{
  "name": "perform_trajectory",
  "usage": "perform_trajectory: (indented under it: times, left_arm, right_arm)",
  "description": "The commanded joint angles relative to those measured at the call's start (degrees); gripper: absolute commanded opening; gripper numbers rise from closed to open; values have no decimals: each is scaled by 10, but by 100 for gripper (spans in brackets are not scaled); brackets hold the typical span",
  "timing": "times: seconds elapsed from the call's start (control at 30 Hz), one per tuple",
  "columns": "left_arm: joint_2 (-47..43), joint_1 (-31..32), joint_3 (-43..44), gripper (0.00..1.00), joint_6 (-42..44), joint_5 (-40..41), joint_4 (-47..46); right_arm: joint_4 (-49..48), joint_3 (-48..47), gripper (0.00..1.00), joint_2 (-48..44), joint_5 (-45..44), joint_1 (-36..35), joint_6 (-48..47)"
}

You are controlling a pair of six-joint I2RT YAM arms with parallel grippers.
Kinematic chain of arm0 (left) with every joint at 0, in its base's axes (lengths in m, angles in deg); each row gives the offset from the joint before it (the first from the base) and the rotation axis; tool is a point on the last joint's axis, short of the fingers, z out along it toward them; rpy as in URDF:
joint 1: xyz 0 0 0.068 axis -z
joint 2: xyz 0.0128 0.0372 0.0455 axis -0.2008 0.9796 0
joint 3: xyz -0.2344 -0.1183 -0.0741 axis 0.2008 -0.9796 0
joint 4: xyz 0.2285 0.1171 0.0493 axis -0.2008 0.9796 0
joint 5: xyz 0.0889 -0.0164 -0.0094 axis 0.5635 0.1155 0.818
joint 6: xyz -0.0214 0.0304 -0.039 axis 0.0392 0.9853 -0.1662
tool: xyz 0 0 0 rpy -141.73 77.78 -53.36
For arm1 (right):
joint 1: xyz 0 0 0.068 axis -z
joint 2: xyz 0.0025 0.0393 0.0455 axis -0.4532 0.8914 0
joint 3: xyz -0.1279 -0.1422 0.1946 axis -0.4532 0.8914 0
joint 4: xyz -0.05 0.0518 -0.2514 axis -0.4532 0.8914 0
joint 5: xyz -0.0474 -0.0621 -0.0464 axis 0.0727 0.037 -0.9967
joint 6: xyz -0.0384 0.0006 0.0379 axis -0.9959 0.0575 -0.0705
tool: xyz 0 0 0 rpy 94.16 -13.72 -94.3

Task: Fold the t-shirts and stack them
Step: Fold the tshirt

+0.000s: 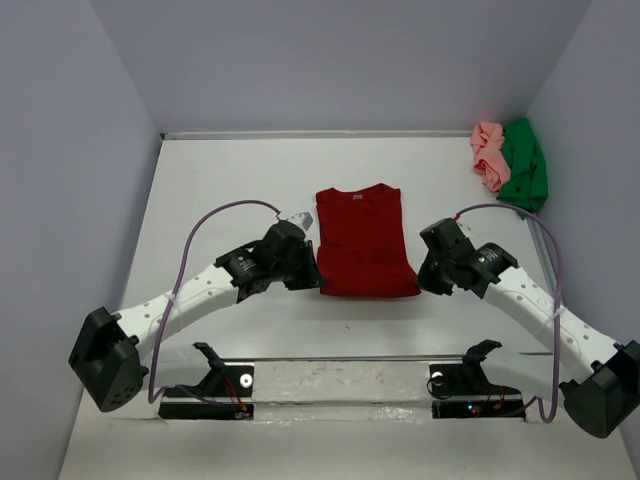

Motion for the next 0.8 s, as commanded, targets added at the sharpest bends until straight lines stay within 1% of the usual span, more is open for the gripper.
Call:
perform_trajectory:
  times: [0.0,0.17,0.37,0.63,0.77]
  left_arm:
    - [-16,4,-20,0,0,-4,9]
    - [-44,10,-52,0,-17,-6,0]
    - [-68,26,-67,0,-34,-3,3]
    - [-75,45,-61,0,-50,9,15]
    - [-74,52,-49,0,-53,19,21]
  right_arm:
    - [19,19,0,-13,-15,-15,16]
    - [45,25,0,-36,-27,-32,34]
    - [71,19,0,-55,-40,-56,63]
    - [92,17,0,-62,-55,-87,90]
    - [107,-1,0,-57,-73,-100,93]
